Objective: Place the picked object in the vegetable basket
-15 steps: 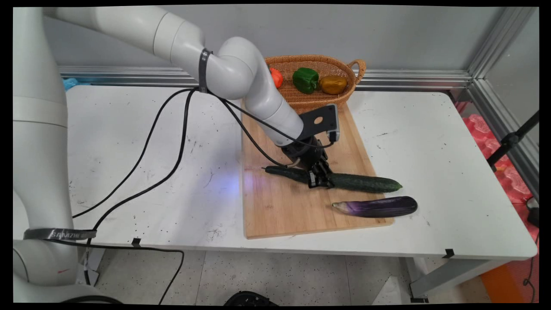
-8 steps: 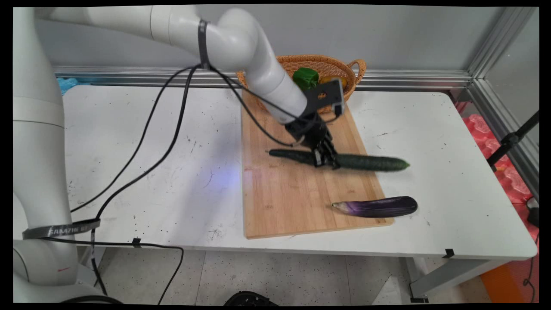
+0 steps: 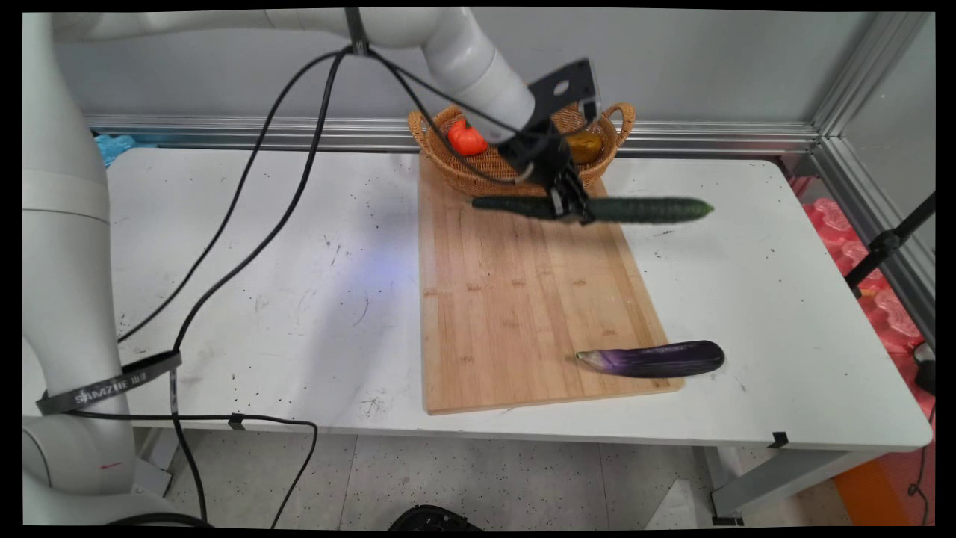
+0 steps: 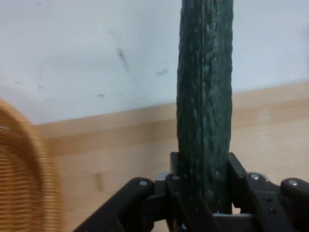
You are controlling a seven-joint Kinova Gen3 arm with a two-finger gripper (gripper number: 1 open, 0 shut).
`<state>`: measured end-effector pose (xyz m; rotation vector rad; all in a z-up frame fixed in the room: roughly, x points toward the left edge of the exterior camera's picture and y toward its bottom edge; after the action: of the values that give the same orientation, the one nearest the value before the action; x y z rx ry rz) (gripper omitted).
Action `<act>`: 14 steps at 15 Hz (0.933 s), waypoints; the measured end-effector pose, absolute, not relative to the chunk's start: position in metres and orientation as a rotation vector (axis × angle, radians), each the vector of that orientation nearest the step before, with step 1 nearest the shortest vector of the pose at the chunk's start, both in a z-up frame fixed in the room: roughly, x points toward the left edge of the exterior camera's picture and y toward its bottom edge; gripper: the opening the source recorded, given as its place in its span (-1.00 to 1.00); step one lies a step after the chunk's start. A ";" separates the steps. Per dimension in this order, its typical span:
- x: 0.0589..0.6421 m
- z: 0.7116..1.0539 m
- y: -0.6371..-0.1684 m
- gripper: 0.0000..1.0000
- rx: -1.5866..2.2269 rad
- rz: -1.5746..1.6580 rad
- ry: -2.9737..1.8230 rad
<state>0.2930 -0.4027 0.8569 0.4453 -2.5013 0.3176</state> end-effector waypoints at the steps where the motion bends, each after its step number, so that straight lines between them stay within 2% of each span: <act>1: 0.295 0.860 -0.408 -1.00 0.447 0.331 -2.500; 7: 0.321 0.876 -0.451 -1.00 0.458 0.434 -2.494; 14: 0.349 0.864 -0.485 -1.00 0.469 0.496 -2.500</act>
<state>0.3490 -0.4855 0.8636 0.4689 -2.4998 0.4956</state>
